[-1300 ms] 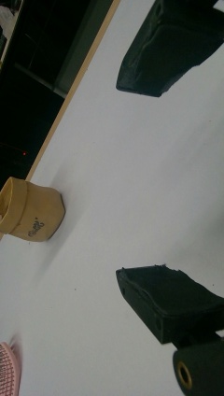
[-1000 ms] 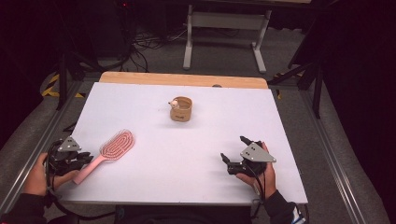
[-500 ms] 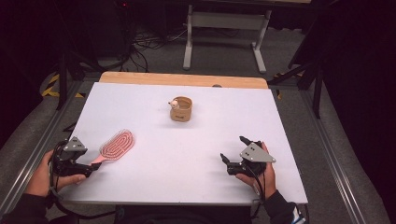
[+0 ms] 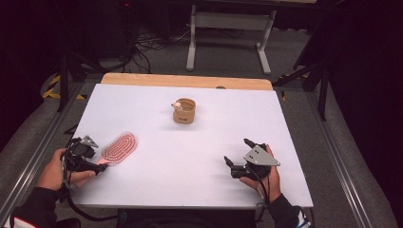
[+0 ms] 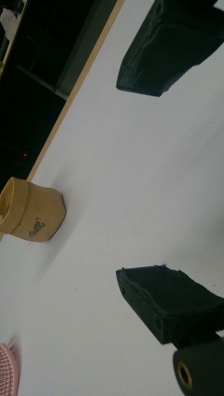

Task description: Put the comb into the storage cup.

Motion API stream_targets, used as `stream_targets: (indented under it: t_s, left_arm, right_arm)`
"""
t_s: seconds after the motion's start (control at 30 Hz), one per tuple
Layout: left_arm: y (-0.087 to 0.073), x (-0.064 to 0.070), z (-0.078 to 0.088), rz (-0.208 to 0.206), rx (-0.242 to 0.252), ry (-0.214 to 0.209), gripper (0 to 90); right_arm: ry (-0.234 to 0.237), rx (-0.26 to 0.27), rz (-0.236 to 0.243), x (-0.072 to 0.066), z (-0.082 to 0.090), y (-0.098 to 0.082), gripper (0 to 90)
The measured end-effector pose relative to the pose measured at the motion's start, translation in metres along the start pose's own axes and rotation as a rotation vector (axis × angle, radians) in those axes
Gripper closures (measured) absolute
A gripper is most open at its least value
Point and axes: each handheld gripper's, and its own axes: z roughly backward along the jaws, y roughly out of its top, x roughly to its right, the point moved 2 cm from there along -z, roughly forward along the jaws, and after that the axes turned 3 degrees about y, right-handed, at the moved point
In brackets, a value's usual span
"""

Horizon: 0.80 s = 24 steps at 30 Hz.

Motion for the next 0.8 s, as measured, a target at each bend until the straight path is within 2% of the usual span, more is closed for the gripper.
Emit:
stream_targets:
  t_s: [0.07,0.2,0.27,0.33,0.5,0.57,0.73,0.8]
  left_arm:
    - [0.002,-0.001,-0.002,0.016,-0.012,-0.018,27.1]
    - [0.006,-0.002,-0.004,0.027,-0.031,-0.025,23.2]
    - [0.007,0.000,-0.006,0.016,-0.041,-0.039,17.5]
    - [0.008,0.002,-0.006,0.006,-0.055,-0.030,14.3]
    - [0.012,0.003,-0.005,0.000,-0.088,-0.024,17.0]
    - [0.013,0.006,-0.001,-0.030,-0.086,-0.033,27.7]
    - [0.011,0.007,0.003,-0.038,-0.062,-0.049,56.8]
    - [0.011,0.008,0.003,-0.048,-0.055,-0.046,63.4]
  right_arm:
    - [0.006,0.004,-0.001,0.000,0.000,0.000,9.3]
    - [0.014,0.012,0.004,-0.001,0.001,0.001,9.0]
    - [0.018,0.010,0.006,-0.002,0.000,0.001,9.0]
    - [0.020,0.007,0.005,-0.002,0.000,0.001,9.0]
    - [0.022,0.008,0.008,-0.003,0.000,0.002,9.2]
    - [0.023,0.007,0.011,-0.003,0.001,0.002,9.2]
    - [0.030,0.003,0.015,-0.003,0.001,0.002,9.4]
    - [0.031,0.003,0.015,-0.003,0.001,0.002,9.4]
